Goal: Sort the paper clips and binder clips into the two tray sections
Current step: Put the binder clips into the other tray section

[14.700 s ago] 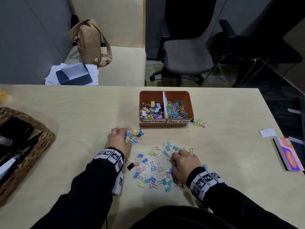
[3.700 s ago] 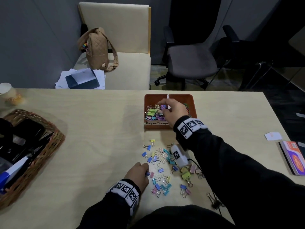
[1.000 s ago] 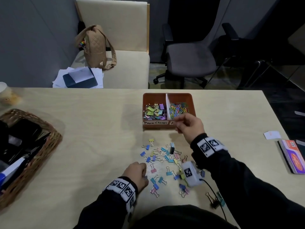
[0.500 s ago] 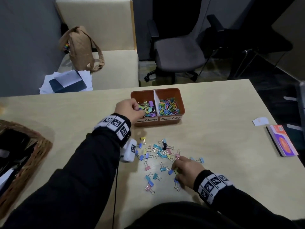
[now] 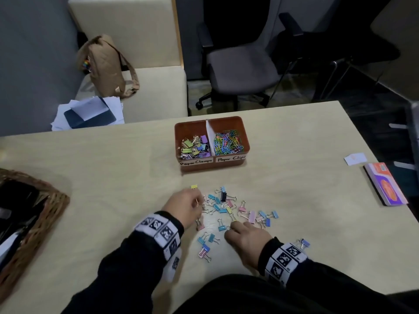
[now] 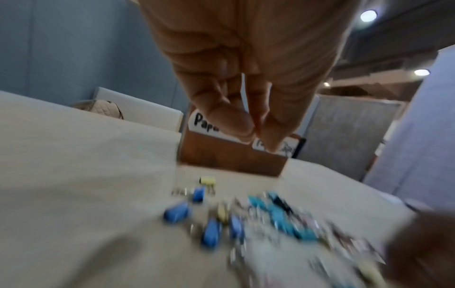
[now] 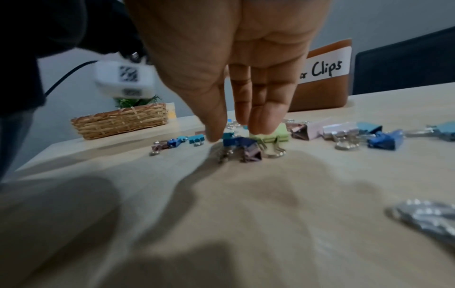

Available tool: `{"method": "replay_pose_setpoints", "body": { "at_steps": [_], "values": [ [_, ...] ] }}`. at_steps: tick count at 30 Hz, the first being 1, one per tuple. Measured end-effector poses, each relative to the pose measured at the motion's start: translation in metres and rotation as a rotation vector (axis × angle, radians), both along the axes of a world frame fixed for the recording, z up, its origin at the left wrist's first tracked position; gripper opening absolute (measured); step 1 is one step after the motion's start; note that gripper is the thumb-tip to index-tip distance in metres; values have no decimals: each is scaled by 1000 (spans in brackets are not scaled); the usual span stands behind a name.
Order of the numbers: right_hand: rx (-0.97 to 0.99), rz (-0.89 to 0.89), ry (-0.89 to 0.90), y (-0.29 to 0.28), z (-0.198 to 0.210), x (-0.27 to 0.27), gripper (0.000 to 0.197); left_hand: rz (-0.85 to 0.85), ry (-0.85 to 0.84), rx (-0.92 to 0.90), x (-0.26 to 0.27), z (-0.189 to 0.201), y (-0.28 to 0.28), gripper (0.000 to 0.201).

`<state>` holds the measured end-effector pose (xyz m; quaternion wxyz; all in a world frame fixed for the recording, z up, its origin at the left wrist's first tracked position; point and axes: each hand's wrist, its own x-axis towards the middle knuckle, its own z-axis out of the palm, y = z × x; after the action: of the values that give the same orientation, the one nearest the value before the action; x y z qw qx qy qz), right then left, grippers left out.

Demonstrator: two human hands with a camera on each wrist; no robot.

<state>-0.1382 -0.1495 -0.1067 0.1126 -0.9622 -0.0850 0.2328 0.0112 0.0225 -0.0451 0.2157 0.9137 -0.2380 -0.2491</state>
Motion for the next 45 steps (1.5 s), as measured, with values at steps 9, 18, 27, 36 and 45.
{"method": "replay_pose_setpoints", "body": {
  "at_steps": [9,18,27,36,45],
  "values": [
    [21,13,10,1,0,6,52,-259,174,304,-56,-39,16,72],
    [2,2,10,5,-8,7,26,-198,97,168,-55,-52,15,13],
    [-8,0,12,9,-7,0,30,-156,64,198,-66,-55,12,7],
    [3,-5,23,16,-3,5,32,-145,88,251,-65,-54,9,16],
    [1,-100,39,19,-5,10,33,-99,82,200,-66,-59,9,38]
  ]
}}
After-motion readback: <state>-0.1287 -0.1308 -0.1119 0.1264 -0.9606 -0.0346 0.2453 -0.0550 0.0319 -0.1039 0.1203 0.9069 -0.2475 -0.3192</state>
